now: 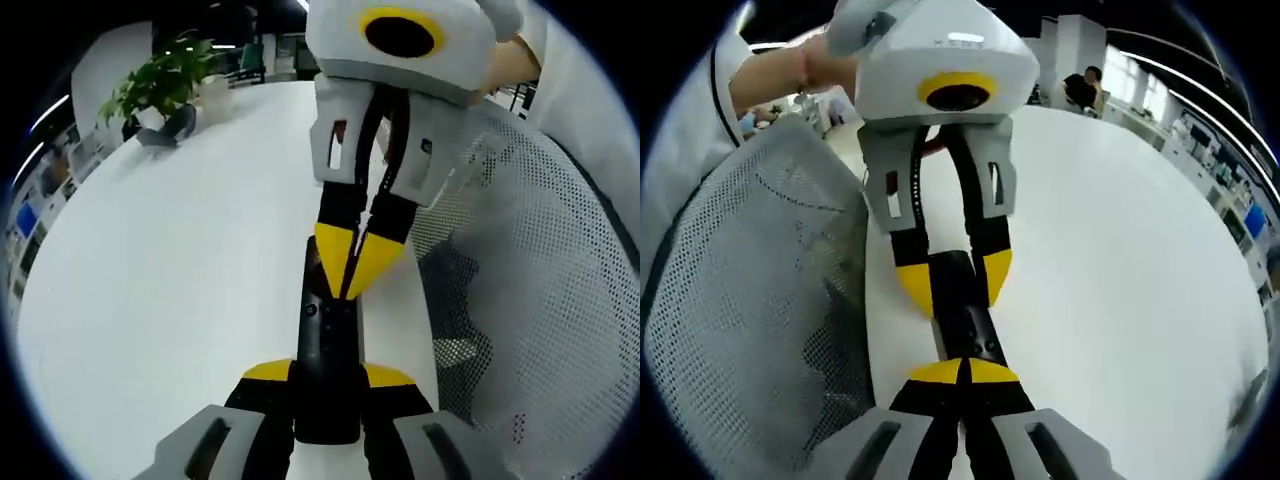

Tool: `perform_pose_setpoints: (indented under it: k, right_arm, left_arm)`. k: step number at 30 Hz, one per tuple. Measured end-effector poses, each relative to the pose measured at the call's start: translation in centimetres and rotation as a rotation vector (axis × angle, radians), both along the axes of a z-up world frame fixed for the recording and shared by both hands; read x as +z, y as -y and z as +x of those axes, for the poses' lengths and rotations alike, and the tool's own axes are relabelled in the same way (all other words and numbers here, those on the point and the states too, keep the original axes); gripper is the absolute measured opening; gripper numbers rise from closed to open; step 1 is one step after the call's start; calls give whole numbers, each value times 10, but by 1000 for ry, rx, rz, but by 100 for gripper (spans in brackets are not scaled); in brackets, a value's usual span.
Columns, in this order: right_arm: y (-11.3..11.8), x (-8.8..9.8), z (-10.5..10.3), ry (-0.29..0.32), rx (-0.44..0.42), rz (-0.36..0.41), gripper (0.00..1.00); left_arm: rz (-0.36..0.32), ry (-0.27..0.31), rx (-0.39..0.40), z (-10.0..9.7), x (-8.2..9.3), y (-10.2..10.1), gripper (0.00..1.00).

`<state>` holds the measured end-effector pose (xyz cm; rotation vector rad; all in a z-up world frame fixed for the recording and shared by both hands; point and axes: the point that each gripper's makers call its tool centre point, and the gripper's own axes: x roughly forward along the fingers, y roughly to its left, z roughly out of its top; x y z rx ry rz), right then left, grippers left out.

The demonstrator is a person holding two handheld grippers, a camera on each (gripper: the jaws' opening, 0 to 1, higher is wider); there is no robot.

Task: Press the specified remote control buttons in sequence, fully releasing each button before pressing the next.

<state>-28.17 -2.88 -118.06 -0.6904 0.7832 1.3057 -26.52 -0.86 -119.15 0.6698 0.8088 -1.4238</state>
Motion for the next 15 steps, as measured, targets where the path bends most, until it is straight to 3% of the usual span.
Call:
perform_pose_setpoints:
  k: [5, 11, 15]
  right_arm:
    - [-4, -2, -1, 56, 52, -58, 0]
    - [-4, -3, 0, 50, -8, -63, 0]
    - [-5, -6, -2, 80, 12, -97, 0]
  left_arm:
    - [-7, 2, 4, 0, 0, 0, 24]
    - [-7, 2, -1, 0, 1, 0, 24]
    - [-9, -7, 0, 1, 1, 1, 24]
